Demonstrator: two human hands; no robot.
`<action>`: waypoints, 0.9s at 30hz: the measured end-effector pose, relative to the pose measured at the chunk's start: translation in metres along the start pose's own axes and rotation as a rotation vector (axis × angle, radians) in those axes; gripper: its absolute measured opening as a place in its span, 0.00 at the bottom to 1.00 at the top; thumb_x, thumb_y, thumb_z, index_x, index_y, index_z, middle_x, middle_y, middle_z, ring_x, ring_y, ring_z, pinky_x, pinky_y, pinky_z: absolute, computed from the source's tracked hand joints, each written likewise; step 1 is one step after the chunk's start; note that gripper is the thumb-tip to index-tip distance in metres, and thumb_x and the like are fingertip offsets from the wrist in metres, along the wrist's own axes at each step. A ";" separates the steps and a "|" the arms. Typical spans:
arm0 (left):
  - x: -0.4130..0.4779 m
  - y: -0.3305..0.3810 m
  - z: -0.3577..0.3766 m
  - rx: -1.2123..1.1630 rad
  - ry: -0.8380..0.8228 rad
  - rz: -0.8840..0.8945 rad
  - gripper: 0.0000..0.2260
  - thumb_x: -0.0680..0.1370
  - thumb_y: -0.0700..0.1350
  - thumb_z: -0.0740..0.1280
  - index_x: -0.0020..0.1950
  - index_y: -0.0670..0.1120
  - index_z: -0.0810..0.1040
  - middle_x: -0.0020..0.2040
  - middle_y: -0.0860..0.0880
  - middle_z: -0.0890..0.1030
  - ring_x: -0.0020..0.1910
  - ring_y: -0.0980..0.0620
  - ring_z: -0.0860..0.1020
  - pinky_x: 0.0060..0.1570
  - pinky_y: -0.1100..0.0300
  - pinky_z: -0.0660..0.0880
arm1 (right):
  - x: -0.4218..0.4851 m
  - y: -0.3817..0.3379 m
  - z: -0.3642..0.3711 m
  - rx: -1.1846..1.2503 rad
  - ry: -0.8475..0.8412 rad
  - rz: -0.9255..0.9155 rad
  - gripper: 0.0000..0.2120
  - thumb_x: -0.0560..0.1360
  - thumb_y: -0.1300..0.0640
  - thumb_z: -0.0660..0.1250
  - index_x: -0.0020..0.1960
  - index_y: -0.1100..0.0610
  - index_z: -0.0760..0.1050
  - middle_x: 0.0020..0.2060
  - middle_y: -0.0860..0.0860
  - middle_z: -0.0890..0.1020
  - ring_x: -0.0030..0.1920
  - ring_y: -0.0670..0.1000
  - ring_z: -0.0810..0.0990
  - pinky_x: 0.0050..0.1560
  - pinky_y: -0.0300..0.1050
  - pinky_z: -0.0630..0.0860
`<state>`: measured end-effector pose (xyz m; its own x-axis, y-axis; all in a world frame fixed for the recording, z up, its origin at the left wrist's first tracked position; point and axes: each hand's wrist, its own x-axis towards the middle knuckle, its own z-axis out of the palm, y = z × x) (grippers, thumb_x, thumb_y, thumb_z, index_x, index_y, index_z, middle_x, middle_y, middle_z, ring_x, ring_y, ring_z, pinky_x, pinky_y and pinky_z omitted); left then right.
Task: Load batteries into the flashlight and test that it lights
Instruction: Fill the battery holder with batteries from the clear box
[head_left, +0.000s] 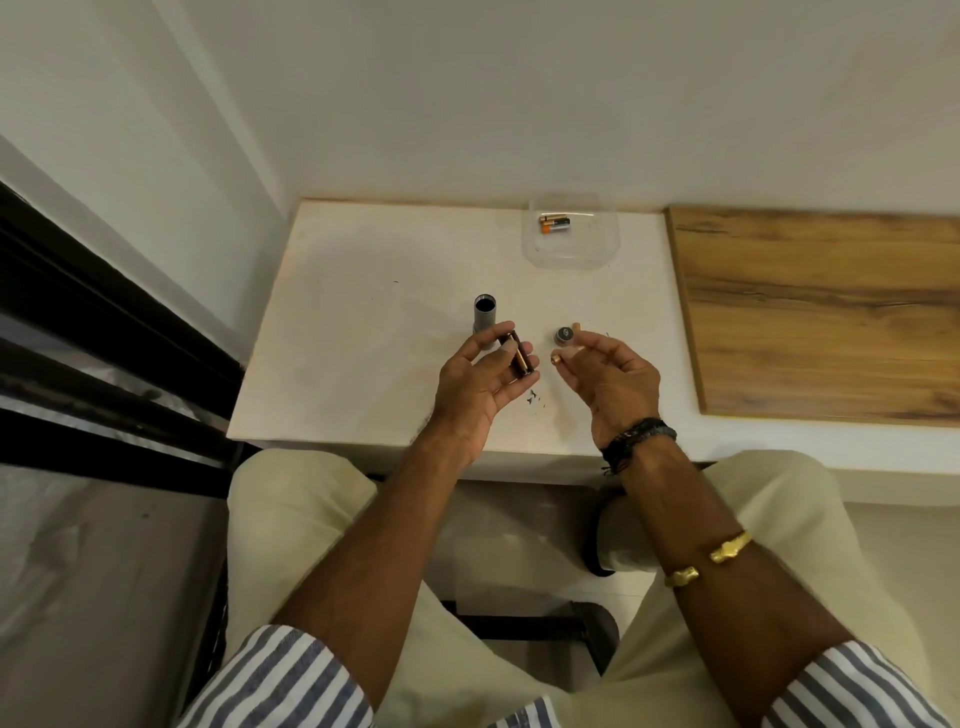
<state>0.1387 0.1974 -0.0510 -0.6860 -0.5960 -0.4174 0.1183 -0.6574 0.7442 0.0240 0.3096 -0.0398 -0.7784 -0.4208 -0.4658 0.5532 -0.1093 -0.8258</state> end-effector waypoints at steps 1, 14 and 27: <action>0.000 0.000 0.000 0.018 0.001 -0.002 0.11 0.81 0.37 0.67 0.62 0.45 0.81 0.55 0.39 0.85 0.59 0.38 0.83 0.54 0.48 0.83 | 0.006 -0.002 -0.002 -0.014 0.022 0.001 0.12 0.73 0.71 0.73 0.55 0.61 0.82 0.52 0.59 0.87 0.52 0.58 0.87 0.50 0.51 0.85; -0.002 0.000 0.002 0.005 -0.109 -0.064 0.15 0.80 0.33 0.68 0.66 0.43 0.78 0.57 0.39 0.85 0.58 0.38 0.84 0.52 0.51 0.83 | 0.081 -0.003 -0.004 -0.973 0.243 -0.221 0.14 0.73 0.64 0.72 0.58 0.55 0.85 0.50 0.53 0.87 0.53 0.54 0.85 0.61 0.48 0.80; -0.001 -0.001 -0.004 -0.045 -0.174 -0.062 0.17 0.82 0.30 0.61 0.68 0.44 0.73 0.63 0.38 0.81 0.66 0.37 0.78 0.59 0.52 0.81 | 0.082 0.006 0.007 -1.055 0.177 -0.337 0.10 0.75 0.56 0.75 0.56 0.56 0.85 0.50 0.53 0.87 0.51 0.54 0.84 0.55 0.42 0.75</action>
<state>0.1420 0.1969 -0.0531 -0.8064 -0.4674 -0.3623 0.1015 -0.7129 0.6939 -0.0339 0.2678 -0.0808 -0.9187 -0.3704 -0.1368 -0.1565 0.6596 -0.7351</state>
